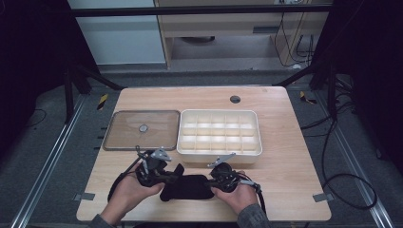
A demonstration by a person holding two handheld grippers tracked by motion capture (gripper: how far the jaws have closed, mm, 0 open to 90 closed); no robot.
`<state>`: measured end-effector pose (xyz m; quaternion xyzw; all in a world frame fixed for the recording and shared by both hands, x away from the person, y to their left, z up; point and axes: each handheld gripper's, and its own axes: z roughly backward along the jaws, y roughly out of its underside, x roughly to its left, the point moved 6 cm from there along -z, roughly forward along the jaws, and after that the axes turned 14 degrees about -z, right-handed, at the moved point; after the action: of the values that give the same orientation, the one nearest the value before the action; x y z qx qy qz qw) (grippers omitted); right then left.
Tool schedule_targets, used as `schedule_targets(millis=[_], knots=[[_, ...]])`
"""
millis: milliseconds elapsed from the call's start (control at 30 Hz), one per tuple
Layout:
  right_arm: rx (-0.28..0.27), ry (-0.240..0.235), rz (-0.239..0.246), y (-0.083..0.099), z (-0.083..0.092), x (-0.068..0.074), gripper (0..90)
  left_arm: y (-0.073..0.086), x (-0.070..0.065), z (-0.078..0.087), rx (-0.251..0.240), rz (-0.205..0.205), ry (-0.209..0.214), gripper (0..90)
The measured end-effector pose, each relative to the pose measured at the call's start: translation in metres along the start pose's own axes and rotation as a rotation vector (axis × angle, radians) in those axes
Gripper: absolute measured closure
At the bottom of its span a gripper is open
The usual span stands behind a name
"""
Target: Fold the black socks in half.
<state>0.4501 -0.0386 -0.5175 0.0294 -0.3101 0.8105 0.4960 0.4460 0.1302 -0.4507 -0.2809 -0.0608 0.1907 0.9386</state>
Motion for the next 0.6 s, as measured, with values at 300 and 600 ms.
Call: schedule_targets(millis=[300,600], knots=[[-0.015,0.002,-0.018,0.002,-0.002,-0.005,80.8,-0.021,-0.022,-0.017,-0.018,-0.047,0.022,80.6],[-0.018,0.003,-0.03,0.001,-0.005,-0.006,80.0,-0.019,-0.03,-0.042,-0.001,-0.051,0.022,80.4]])
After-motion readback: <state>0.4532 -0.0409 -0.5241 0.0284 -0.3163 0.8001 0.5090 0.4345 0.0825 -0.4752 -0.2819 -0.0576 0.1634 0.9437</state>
